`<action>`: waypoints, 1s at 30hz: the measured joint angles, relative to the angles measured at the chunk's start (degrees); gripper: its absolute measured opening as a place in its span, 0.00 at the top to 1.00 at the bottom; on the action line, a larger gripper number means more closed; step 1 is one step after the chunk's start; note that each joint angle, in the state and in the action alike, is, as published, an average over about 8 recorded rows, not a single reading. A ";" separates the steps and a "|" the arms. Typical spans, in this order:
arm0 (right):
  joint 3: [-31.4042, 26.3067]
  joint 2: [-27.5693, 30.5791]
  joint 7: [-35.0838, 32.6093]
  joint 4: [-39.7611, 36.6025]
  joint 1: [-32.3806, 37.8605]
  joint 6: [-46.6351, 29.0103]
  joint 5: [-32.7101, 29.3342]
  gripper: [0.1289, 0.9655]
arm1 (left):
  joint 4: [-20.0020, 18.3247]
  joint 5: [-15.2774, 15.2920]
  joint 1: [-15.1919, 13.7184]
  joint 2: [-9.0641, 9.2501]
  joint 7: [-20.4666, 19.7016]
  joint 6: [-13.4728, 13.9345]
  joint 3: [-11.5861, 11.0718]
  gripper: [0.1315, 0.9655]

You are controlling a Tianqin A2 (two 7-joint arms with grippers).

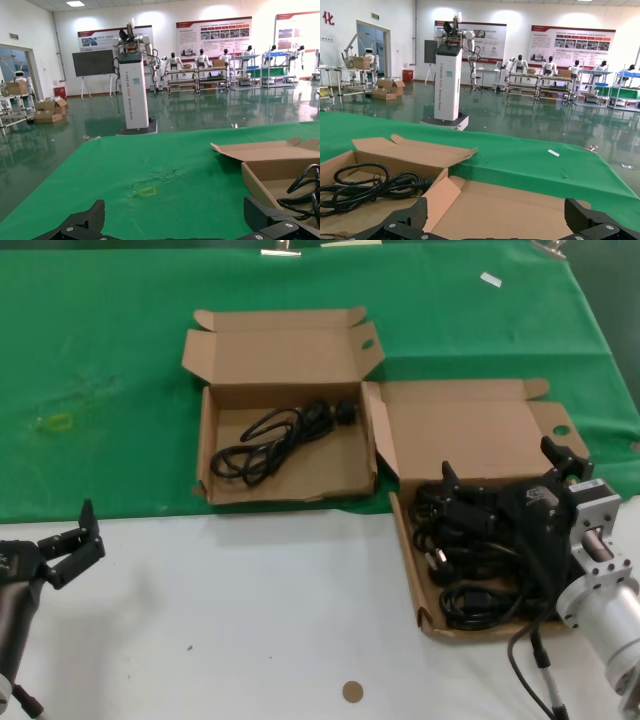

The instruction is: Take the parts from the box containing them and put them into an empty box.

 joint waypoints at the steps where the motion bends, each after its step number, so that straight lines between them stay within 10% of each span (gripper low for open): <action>1: 0.00 0.00 0.00 0.00 0.00 0.00 0.00 0.00 | 0.00 0.00 0.00 0.00 0.00 0.00 0.00 0.00; 30: 0.00 0.00 0.00 0.00 0.00 0.00 0.00 0.00 | 0.00 0.00 0.00 0.00 0.00 0.00 0.00 0.00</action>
